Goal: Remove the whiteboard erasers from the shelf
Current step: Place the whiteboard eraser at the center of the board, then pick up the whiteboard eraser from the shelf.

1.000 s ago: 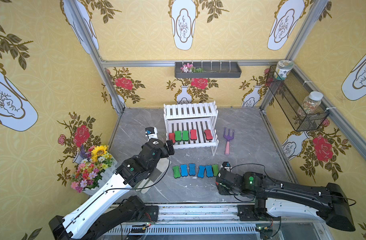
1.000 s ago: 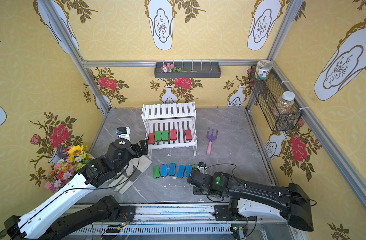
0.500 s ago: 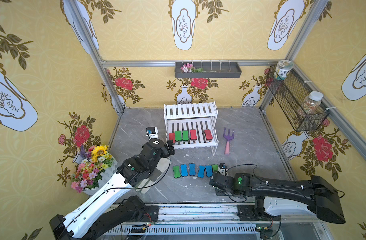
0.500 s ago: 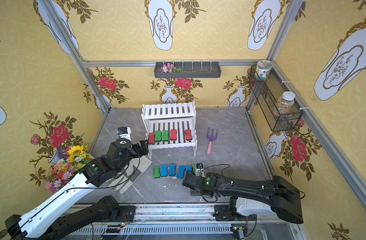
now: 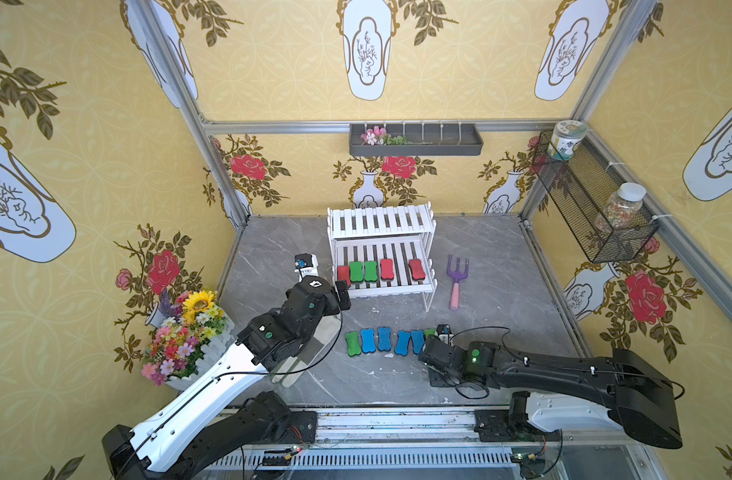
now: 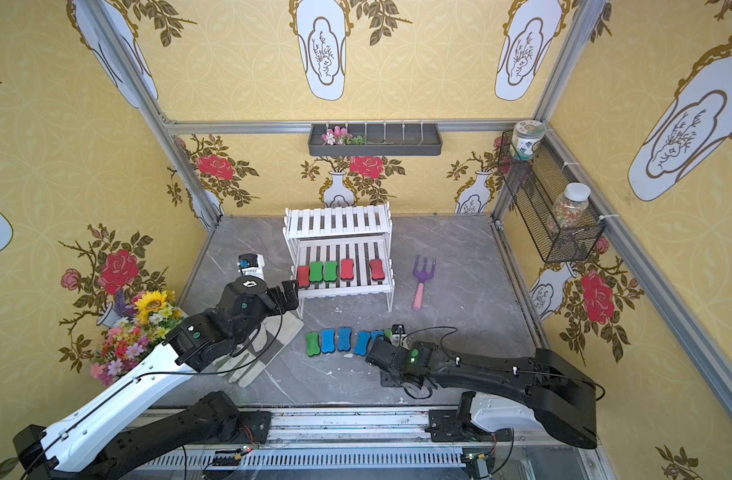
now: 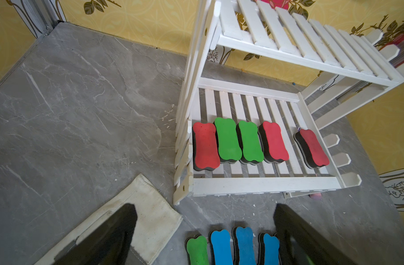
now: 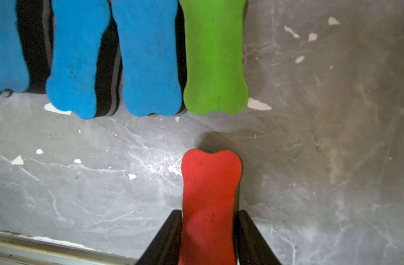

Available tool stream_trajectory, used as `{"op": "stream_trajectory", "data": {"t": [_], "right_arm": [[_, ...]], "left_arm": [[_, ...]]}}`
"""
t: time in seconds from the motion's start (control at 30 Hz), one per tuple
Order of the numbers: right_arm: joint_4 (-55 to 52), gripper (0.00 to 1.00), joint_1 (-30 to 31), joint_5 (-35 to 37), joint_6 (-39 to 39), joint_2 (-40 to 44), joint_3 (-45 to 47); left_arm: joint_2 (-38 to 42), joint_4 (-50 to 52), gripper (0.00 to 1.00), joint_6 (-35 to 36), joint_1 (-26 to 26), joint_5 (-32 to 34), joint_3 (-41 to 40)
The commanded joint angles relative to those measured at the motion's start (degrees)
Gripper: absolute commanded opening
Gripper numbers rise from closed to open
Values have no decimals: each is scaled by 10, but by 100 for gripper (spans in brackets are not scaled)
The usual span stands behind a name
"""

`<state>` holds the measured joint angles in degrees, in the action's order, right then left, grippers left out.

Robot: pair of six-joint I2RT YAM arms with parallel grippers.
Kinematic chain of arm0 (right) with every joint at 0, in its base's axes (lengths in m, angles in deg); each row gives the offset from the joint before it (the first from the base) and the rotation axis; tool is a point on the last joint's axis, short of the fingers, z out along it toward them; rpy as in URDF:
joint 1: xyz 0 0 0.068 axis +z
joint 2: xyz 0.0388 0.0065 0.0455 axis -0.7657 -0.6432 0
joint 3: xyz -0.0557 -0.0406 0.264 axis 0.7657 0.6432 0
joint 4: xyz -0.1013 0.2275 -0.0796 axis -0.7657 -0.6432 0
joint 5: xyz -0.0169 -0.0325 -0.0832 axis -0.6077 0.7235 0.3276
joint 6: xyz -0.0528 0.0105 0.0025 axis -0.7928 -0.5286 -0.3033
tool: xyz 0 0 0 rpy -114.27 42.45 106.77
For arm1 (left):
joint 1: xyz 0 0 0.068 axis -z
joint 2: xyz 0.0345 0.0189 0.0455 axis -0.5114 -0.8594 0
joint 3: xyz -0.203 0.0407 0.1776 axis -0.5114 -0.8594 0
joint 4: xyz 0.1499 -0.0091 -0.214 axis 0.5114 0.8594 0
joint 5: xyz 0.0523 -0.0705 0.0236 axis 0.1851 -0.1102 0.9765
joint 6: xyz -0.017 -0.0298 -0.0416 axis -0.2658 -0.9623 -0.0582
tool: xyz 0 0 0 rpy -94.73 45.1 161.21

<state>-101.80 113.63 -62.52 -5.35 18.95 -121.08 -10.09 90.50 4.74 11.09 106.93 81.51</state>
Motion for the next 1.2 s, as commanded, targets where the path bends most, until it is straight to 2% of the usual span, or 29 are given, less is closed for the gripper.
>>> {"op": "stream_trajectory", "data": {"t": [0.0, 0.1, 0.33, 0.43, 0.57, 0.87, 0.97, 1.17], "right_arm": [[6, 46, -2, -5, -13, -4, -3], [-1, 48, -3, 2, -15, 5, -2], [-65, 61, -8, 55, -35, 66, -44], [-71, 61, -24, 80, -78, 78, -85], [-39, 60, -90, 68, -160, 74, -137], [20, 60, -222, 37, -296, 23, -258], [49, 58, -242, 24, -321, -4, -286], [67, 57, -249, -6, -350, -95, -355]], "left_arm": [[-4, -17, 99, -1, -1, -2, -2], [-7, -16, 99, -5, -1, -3, -2], [-17, -16, 100, -12, -1, -8, -1], [-26, -16, 99, -14, -1, -16, 7], [-41, -16, 99, -14, -1, -28, 20], [-78, -26, 99, -15, -1, -81, 49], [-99, -22, 99, -12, -1, -95, 72], [-108, -14, 99, 2, -2, -64, 91]]}}
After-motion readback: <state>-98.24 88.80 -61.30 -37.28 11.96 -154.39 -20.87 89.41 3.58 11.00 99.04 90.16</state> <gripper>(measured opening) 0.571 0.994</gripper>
